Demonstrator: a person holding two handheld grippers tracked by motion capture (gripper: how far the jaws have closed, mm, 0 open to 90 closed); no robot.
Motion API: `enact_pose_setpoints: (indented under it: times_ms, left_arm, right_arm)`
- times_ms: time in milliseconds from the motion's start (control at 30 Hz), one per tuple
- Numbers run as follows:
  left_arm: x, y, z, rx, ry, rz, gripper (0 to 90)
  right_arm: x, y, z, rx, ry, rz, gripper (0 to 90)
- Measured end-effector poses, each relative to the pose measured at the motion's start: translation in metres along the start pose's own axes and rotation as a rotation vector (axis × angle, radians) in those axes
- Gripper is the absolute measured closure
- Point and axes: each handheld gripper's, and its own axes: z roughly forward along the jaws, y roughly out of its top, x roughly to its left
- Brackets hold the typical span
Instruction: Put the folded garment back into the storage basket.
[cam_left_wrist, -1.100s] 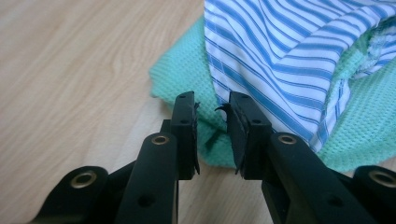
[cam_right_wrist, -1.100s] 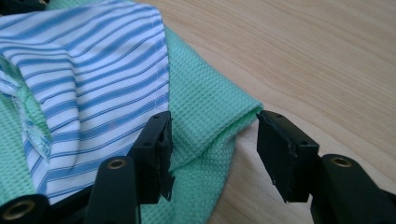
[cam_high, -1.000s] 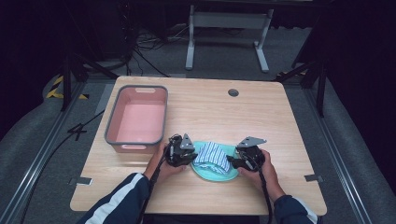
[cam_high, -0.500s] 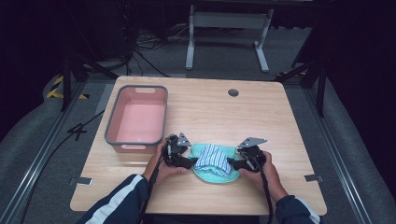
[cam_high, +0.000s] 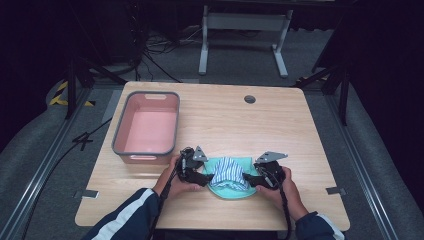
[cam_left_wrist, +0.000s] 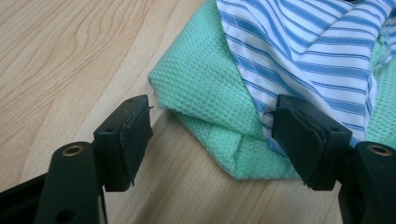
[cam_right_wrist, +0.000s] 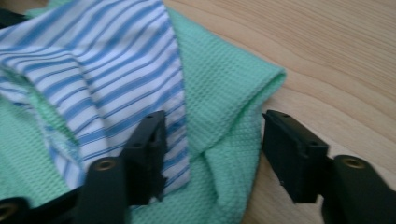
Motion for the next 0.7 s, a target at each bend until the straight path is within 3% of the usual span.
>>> enact_pose_setpoints:
  times_ms: [167,200,233,367,433,500,700]
  left_arm:
    - [-0.0015,-0.0001,0.0009,-0.008,-0.006,-0.004,28.8]
    - [-0.0027,0.0004,0.0000,-0.011,-0.019,0.016,33.2]
    - [-0.0047,0.0004,-0.0003,-0.011,-0.023,0.006,41.9]
    - [-0.0059,0.0007,0.0008,-0.034,-0.058,0.032,61.6]
    - [-0.0055,0.0008,0.0010,-0.036,-0.064,0.034,64.2]
    - [-0.0048,0.0010,0.0024,-0.049,-0.085,0.028,73.3]
    - [-0.0060,0.0028,0.0041,-0.055,-0.083,0.030,79.4]
  right_arm:
    - [0.0042,0.0014,-0.0013,0.006,0.035,-0.021,62.4]
    - [0.0049,0.0014,-0.0015,0.007,0.042,-0.019,64.4]
    - [0.0054,0.0013,-0.0016,0.008,0.045,-0.022,66.2]
    - [0.0064,0.0005,-0.0016,-0.002,0.055,-0.025,73.9]
    - [0.0071,0.0002,-0.0017,-0.006,0.059,-0.023,76.1]
    - [0.0079,-0.0002,-0.0016,-0.011,0.065,-0.021,79.0]
    - [0.0084,-0.0004,-0.0018,-0.018,0.059,-0.017,80.3]
